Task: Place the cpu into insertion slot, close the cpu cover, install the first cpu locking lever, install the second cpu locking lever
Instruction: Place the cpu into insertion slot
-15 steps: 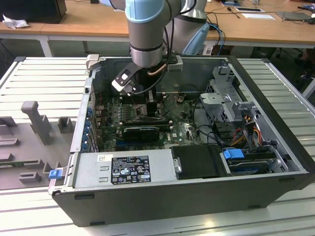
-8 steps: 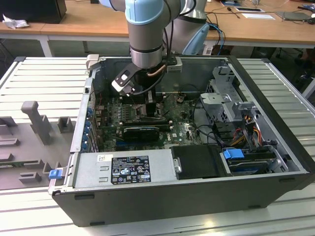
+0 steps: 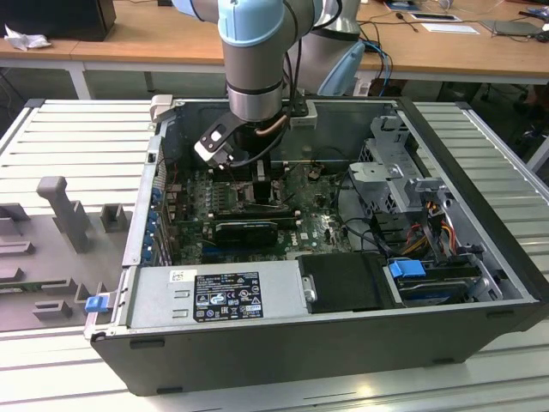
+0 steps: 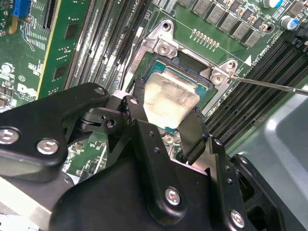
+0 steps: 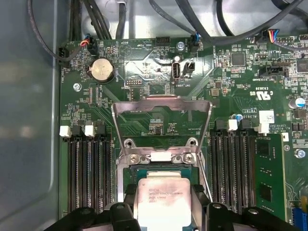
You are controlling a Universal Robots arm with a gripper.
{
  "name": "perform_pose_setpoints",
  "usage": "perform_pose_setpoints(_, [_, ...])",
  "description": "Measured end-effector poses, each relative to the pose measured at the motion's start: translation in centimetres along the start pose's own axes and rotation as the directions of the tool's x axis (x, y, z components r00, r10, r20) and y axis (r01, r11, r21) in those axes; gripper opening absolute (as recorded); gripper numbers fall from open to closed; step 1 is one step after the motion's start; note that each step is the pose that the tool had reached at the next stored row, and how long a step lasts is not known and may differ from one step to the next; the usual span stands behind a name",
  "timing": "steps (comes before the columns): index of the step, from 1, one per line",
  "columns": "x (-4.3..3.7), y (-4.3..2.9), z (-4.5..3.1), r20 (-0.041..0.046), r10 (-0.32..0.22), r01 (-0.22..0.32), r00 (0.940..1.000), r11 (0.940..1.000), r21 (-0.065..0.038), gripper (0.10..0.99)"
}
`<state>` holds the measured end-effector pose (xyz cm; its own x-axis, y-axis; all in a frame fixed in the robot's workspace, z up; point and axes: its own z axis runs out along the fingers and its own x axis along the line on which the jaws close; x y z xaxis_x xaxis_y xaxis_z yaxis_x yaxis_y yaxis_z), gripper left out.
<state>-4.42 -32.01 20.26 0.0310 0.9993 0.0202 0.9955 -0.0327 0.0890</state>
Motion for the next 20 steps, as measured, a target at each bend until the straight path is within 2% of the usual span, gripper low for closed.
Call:
perform_pose_setpoints(4, [0.0,0.0,0.03,0.0,0.0,0.0,1.0,1.0,0.0,0.541])
perform_pose_setpoints(5, [0.01,0.0,0.03,-0.0007,0.0,0.0,1.0,1.0,0.0,0.604])
perform_pose_setpoints(12, [0.06,-0.01,0.04,-0.0011,0.001,-0.001,1.0,1.0,0.0,0.604])
perform_pose_setpoints(14, [0.06,-0.01,0.04,-0.0011,0.001,-0.001,1.0,1.0,0.0,0.592])
perform_pose_setpoints(15, [0.06,-0.01,0.05,-0.0012,0.001,-0.001,1.0,1.0,0.0,0.518])
perform_pose_setpoints(19, [0.06,0.02,0.02,-0.0007,0.009,-0.009,1.0,1.0,0.0,0.518])
perform_pose_setpoints(20, [0.06,0.02,0.01,-0.0006,0.009,-0.009,1.0,1.0,0.0,0.596])
